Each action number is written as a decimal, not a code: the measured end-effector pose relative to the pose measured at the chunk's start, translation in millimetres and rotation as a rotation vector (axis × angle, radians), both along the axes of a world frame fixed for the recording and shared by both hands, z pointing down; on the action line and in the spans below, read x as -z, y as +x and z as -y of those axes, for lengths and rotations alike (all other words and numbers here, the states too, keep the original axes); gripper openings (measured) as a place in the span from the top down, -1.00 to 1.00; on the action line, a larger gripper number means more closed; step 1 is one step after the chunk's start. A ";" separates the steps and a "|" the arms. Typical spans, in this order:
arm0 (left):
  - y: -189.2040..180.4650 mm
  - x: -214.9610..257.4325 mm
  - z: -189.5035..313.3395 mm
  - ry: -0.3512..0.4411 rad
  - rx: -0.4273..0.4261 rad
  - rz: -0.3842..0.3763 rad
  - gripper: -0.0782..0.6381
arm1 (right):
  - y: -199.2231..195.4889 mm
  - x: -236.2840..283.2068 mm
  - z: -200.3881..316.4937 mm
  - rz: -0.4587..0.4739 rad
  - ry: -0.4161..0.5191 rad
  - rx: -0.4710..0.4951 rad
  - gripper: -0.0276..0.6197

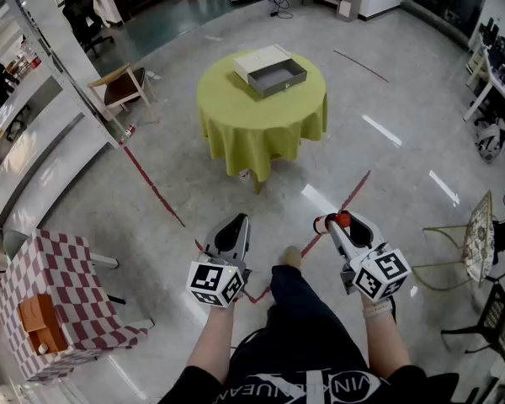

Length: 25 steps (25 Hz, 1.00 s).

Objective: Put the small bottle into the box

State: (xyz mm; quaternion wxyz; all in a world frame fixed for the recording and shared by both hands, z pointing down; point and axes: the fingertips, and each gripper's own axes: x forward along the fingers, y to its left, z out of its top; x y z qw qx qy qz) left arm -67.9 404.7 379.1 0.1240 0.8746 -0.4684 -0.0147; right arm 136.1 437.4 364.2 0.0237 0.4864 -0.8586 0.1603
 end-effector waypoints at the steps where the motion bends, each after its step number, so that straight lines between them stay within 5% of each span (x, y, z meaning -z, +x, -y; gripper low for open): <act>1: 0.4 -1.6 6.7 0.001 -0.002 0.002 0.71 | 0.8 -0.2 7.7 0.001 0.006 -0.001 0.45; 25: 5.6 0.6 229.7 -0.030 0.011 0.008 0.71 | -13.9 -10.4 236.2 -0.011 0.009 0.094 0.45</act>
